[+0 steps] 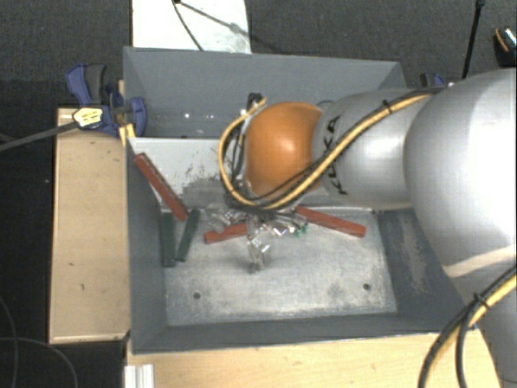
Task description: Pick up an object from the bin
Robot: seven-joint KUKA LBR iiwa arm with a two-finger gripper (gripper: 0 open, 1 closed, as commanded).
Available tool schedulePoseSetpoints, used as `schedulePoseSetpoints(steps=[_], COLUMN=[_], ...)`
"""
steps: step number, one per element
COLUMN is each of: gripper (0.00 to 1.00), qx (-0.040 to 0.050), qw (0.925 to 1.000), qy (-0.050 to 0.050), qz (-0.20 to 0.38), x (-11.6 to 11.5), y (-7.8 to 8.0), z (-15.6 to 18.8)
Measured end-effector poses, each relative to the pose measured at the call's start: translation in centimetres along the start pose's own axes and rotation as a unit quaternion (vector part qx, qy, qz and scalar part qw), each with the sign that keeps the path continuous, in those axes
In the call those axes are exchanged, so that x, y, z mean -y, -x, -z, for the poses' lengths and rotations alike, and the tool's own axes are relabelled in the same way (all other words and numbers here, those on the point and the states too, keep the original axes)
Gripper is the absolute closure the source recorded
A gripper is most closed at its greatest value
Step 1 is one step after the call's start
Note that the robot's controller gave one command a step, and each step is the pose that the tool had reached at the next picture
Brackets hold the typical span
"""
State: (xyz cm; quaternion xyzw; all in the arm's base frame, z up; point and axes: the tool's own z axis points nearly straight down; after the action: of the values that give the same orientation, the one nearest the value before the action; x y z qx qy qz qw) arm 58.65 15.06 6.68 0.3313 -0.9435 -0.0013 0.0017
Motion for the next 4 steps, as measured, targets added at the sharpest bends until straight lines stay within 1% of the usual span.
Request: schedulePoseSetpoints(steps=[1, 2, 3, 4], gripper=[1.00, 0.00, 1.00, 0.00], qx=[0.0045, 0.0026, 0.0043, 0.0024], qw=[1.0000, 1.0000, 1.0000, 1.0000], qy=[-0.002, -0.001, -0.001, -0.001], qz=[-0.002, -0.002, -0.003, -0.003], x=[0.15, 0.14, 0.12, 0.14], y=[0.26, 0.12, 0.24, 0.12], z=[0.57, 0.41, 0.59, 0.41])
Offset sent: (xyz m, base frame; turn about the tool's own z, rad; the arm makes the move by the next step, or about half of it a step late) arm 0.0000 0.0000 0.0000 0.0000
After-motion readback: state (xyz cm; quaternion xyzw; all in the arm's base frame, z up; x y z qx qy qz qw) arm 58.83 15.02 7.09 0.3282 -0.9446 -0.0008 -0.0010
